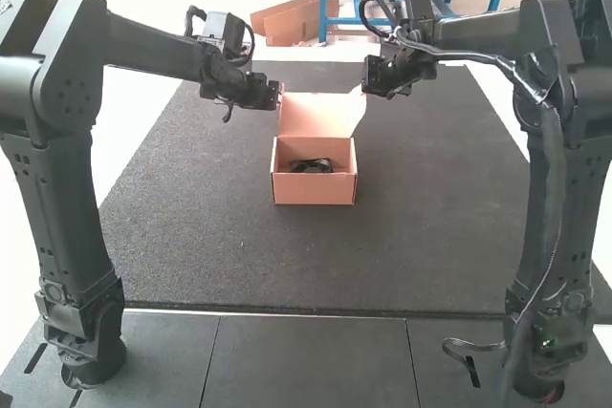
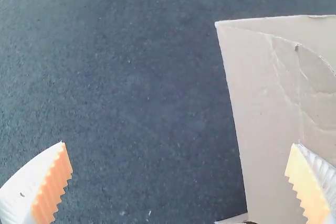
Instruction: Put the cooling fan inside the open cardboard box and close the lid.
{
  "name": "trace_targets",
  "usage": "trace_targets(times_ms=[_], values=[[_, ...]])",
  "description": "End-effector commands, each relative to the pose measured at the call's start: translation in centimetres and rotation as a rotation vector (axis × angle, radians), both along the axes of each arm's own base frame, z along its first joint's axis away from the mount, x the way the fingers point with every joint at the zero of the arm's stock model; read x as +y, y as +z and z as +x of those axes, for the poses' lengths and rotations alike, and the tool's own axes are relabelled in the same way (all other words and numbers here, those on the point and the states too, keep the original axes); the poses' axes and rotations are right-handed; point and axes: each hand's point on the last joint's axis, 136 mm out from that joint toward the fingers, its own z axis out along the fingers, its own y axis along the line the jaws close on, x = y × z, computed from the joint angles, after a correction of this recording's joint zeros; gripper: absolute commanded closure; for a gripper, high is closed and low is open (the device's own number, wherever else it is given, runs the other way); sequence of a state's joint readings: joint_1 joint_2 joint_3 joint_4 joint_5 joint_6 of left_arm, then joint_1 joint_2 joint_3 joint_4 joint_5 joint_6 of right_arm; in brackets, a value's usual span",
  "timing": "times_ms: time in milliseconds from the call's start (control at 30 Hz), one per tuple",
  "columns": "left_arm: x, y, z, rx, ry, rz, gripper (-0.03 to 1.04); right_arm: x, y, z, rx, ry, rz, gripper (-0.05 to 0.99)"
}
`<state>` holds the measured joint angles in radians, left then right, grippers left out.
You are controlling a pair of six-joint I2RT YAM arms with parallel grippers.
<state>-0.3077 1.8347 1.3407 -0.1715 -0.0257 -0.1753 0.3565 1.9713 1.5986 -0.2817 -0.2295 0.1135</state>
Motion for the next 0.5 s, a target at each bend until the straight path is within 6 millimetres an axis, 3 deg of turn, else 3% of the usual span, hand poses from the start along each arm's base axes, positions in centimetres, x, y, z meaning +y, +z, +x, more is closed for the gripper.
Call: trace_targets(times_ms=[0,467], values=[[-0.7,2.1,0.7,-0.044,-0.017,-0.013,0.04,2.2,0.8,-0.6,-0.011,0.051,0.015,0.95],[-0.6,3.0,0.5,-0.045,-0.015,-0.016,0.04,2.2,1.9,-2.1,-0.008,0.064,0.009,0.95]])
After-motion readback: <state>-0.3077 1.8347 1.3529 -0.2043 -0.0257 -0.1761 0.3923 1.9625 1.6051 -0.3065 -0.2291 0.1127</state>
